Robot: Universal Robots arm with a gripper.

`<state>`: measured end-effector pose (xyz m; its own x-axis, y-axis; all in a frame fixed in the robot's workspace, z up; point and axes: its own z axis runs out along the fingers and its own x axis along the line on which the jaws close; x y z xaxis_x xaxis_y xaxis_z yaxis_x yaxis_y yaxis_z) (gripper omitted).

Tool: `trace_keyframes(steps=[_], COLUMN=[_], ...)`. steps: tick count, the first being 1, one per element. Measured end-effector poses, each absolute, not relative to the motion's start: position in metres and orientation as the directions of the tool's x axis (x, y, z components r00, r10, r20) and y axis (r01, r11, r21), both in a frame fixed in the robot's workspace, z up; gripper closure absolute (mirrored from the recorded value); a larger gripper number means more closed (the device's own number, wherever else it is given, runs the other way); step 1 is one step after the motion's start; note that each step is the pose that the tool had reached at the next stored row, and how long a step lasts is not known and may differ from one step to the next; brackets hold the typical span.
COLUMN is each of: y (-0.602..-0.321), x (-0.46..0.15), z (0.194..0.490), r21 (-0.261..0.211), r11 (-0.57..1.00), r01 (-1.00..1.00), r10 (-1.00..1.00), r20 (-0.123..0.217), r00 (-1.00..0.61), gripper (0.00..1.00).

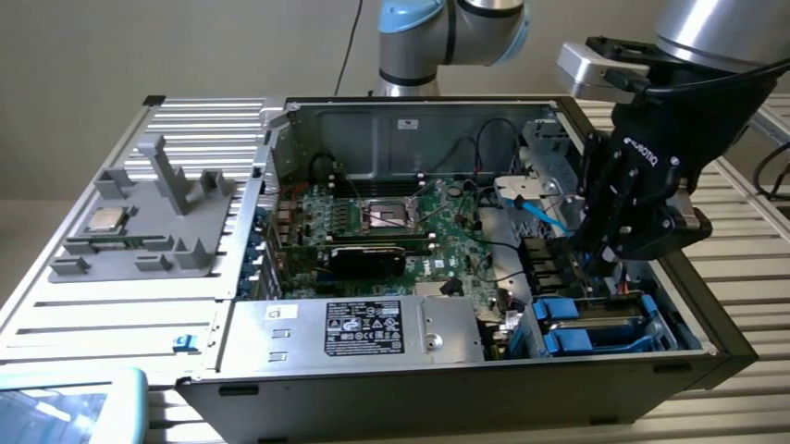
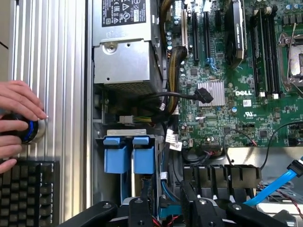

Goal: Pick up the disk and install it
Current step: 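Insert the first disk wire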

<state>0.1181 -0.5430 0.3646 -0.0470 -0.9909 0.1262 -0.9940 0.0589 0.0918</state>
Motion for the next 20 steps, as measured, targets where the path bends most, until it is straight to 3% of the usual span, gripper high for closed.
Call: trace_keyframes(steps=[20], y=[-0.5470], x=[0.1195], z=[0.3639], r21=[0.095], r11=[0.140], r01=[-0.986], r10=[-0.985], r20=[0.110], r00=[-0.130], gripper=[0.63])
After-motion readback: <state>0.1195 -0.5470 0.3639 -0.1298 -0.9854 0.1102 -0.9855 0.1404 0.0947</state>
